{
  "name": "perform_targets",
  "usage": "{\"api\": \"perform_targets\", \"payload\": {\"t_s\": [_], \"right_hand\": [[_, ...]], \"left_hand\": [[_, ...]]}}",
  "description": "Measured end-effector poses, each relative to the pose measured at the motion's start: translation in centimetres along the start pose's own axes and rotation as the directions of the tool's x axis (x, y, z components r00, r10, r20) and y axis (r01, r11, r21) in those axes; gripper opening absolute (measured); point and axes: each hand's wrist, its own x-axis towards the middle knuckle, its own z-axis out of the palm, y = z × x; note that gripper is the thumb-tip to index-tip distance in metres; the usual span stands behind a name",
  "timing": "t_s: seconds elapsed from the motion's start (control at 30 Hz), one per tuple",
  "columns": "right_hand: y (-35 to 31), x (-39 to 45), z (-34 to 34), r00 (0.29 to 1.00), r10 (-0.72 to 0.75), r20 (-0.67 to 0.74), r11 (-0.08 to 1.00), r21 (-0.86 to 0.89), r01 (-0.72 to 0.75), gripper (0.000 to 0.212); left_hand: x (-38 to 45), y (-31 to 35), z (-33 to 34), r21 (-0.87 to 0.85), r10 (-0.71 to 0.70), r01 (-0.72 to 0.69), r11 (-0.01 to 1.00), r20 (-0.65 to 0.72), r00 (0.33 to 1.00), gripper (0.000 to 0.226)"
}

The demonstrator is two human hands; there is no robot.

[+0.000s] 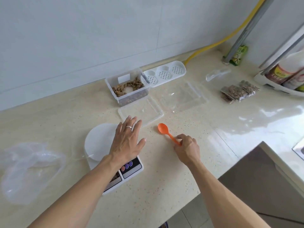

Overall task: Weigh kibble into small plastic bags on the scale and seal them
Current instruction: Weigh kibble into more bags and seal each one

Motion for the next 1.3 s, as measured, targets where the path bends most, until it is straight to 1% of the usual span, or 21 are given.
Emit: {"api": "perform_targets", "payload": {"t_s": [0.07,0.13,0.2,0.27,0.3,0.37,0.43,0.47,0.53,0.6,0.67,0.73,0.77,0.83,0.93,1.0,1.1,1.2,1.3], "right_hand": [[-1.1,0.3,0.1,0.998,0.046,0.052,0.992,0.112,-0.052,0.014],[-2.7,0.6,0.0,0.996,0.063,0.066,0.965,0.251,-0.077,0.012],[-4.8,0.7,-0.1,0.996,0.039,0.084,0.916,0.396,-0.07,0.011],[-7.2,0.7,0.1,0.992,-0.022,0.123,0.881,0.472,-0.039,0.009],[-8.4,0.7,0.4,0.988,-0.053,0.147,0.875,0.483,-0.025,0.01],[-10.7,0.7,1.2,0.972,-0.108,0.21,0.872,0.489,-0.009,0.019],[-12.3,0.8,2.5,0.953,-0.131,0.275,0.888,0.46,-0.011,0.024],[-12.8,0.8,3.1,0.943,-0.132,0.306,0.901,0.434,-0.015,0.023],[-13.5,0.8,3.9,0.927,-0.128,0.353,0.912,0.408,-0.03,0.018],[-13.9,0.5,3.8,0.911,-0.155,0.381,0.893,0.449,-0.036,0.014],[-14.4,0.3,3.0,0.888,-0.212,0.409,0.854,0.519,-0.035,0.014],[-14.9,0.3,1.9,0.866,-0.266,0.424,0.83,0.558,-0.019,0.016],[-15.2,0.5,1.4,0.858,-0.288,0.424,0.823,0.568,-0.004,0.016],[-15.7,0.8,0.3,0.847,-0.33,0.418,0.811,0.585,0.027,0.015],[-16.4,1.2,-1.4,0.825,-0.387,0.412,0.804,0.589,0.082,0.011],[-16.8,1.5,-2.5,0.808,-0.423,0.41,0.788,0.607,0.103,0.009],[-17.6,1.7,-4.2,0.768,-0.477,0.427,0.763,0.635,0.12,0.012],[-18.5,1.9,-5.7,0.727,-0.499,0.472,0.777,0.615,0.134,0.014],[-19.2,2.0,-6.5,0.693,-0.528,0.491,0.788,0.588,0.183,0.012]], "left_hand": [[0.4,-1.1,-0.6,-0.004,-0.012,0.012,1.0,0.017,1.0,0.067],[0.6,-2.5,-1.3,-0.007,-0.033,0.033,0.999,0.021,0.999,0.067],[0.5,-4.1,-2.0,-0.015,-0.048,0.048,0.999,-0.002,0.999,0.066],[0.4,-5.7,-2.6,0.0,-0.068,0.068,0.998,-0.025,0.997,0.064],[0.2,-6.4,-2.9,0.01,-0.086,0.086,0.996,-0.03,0.996,0.063],[-0.1,-7.8,-3.5,0.017,-0.127,0.127,0.992,-0.033,0.991,0.066],[-0.5,-8.9,-4.0,0.019,-0.154,0.154,0.988,-0.021,0.988,0.073],[-0.7,-9.3,-4.2,0.011,-0.172,0.172,0.985,-0.011,0.985,0.072],[-1.0,-9.9,-4.5,-0.005,-0.203,0.203,0.979,0.018,0.979,0.064],[-0.9,-10.1,-4.9,-0.04,-0.215,0.216,0.975,0.033,0.976,0.059],[-0.3,-9.9,-5.6,-0.105,-0.176,0.18,0.978,0.041,0.983,0.049],[0.4,-9.0,-6.2,-0.223,-0.132,0.139,0.965,0.046,0.99,0.04],[0.8,-8.3,-6.7,-0.304,-0.148,0.156,0.94,0.049,0.988,0.033],[1.6,-7.2,-7.6,-0.466,-0.221,0.232,0.854,0.079,0.972,0.022],[2.6,-5.8,-9.2,-0.641,-0.294,0.282,0.714,0.091,0.951,0.022],[3.0,-5.5,-10.2,-0.725,-0.308,0.291,0.625,0.114,0.945,0.022],[3.7,-5.3,-11.6,-0.784,-0.303,0.284,0.551,0.13,0.944,0.022],[4.1,-4.8,-12.7,-0.811,-0.315,0.275,0.517,0.118,0.942,0.024],[4.3,-4.4,-13.5,-0.827,-0.313,0.279,0.488,0.133,0.94,0.023]]}}
